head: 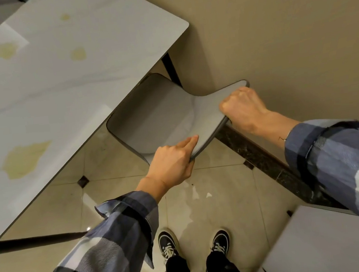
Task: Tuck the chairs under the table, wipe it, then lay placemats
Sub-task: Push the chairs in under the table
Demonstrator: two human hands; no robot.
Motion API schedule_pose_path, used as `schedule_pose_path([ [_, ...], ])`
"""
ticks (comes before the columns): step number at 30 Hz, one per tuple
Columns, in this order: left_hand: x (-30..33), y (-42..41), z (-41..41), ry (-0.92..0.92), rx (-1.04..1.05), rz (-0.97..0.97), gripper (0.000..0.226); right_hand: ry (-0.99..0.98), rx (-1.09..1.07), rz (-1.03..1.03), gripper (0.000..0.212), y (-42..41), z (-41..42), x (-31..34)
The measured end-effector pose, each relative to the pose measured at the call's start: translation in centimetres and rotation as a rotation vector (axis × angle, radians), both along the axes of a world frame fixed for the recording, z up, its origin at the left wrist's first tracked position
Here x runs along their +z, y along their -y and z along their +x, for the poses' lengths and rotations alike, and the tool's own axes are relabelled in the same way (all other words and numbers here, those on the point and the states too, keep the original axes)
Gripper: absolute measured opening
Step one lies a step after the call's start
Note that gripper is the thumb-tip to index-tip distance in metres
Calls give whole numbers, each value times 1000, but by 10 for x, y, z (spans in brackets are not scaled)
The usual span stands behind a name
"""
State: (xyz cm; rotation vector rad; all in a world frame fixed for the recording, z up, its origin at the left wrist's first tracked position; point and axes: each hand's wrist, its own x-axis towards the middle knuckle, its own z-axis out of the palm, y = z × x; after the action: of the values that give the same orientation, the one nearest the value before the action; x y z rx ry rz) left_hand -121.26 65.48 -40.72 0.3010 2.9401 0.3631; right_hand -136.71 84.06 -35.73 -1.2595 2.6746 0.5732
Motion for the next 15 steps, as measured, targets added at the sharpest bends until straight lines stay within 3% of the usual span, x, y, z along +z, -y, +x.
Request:
schedule_pose_path([
  [15, -16, -29, -24, -45, 20, 50, 54, -35, -10, 14, 22, -22, -25, -19],
])
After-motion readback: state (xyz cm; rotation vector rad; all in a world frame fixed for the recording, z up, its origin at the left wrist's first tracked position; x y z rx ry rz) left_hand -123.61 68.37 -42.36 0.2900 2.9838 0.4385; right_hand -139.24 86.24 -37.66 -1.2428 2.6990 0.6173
